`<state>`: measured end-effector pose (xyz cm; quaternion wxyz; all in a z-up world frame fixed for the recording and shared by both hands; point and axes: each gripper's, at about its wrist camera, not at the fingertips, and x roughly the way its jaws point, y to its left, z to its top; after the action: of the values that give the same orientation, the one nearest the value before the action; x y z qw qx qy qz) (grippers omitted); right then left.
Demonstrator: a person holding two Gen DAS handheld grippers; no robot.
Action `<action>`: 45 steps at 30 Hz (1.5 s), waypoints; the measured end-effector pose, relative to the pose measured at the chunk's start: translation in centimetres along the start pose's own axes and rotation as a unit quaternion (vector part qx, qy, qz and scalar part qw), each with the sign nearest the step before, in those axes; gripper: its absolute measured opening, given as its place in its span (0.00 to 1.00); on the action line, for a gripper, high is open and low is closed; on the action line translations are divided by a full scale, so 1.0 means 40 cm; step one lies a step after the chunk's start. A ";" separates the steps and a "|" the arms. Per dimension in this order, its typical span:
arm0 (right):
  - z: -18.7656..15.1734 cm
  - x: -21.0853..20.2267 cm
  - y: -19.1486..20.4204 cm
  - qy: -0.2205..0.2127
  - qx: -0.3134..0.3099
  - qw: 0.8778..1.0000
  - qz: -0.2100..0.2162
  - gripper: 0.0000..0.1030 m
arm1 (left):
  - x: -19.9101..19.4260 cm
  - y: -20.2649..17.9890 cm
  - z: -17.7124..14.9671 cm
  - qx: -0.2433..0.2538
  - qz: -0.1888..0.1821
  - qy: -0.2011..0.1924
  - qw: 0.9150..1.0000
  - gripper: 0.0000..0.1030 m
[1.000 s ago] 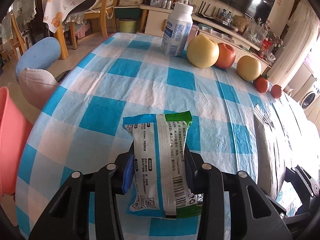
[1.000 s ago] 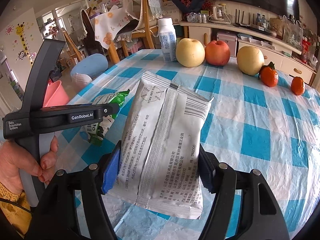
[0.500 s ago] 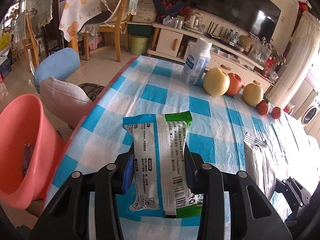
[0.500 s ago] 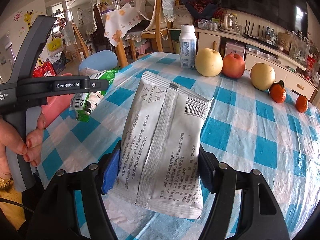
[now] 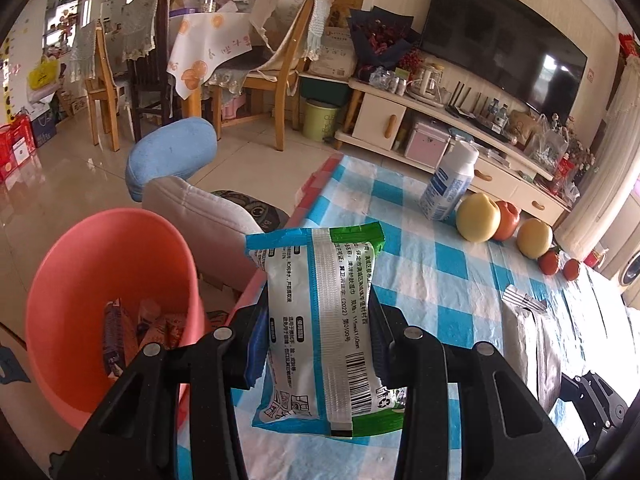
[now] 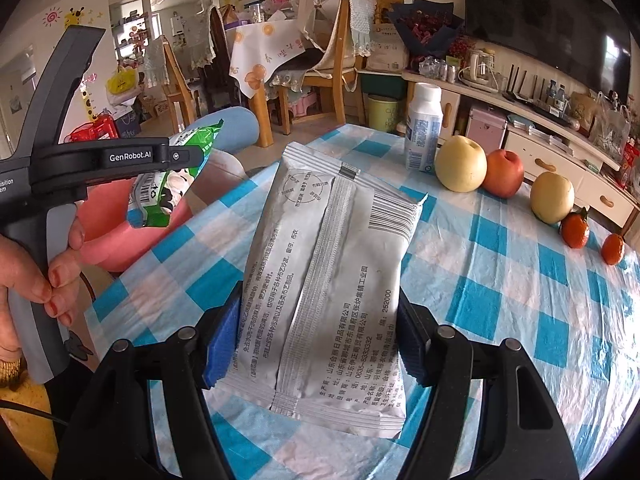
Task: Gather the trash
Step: 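Carry both packets to the pink bucket and open both grippers to drop them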
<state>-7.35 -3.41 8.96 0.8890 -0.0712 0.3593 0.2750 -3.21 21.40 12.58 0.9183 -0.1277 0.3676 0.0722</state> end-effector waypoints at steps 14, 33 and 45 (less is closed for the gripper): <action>0.152 0.038 0.246 -0.014 -0.087 0.995 0.038 0.66 | -0.071 0.229 0.039 -0.078 0.057 -0.036 0.995 0.41; 0.258 0.189 0.526 0.000 -0.177 0.981 0.081 0.66 | -0.099 0.534 0.025 -0.208 0.078 -0.044 0.974 0.41; 0.236 0.282 0.582 0.024 -0.211 0.974 0.077 0.81 | -0.077 0.594 0.018 -0.240 0.106 -0.033 0.964 0.83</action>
<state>-7.60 24.09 9.89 0.8214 -0.2357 0.3185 0.4102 -10.33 44.22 10.94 0.8594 -0.3023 0.3202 0.2598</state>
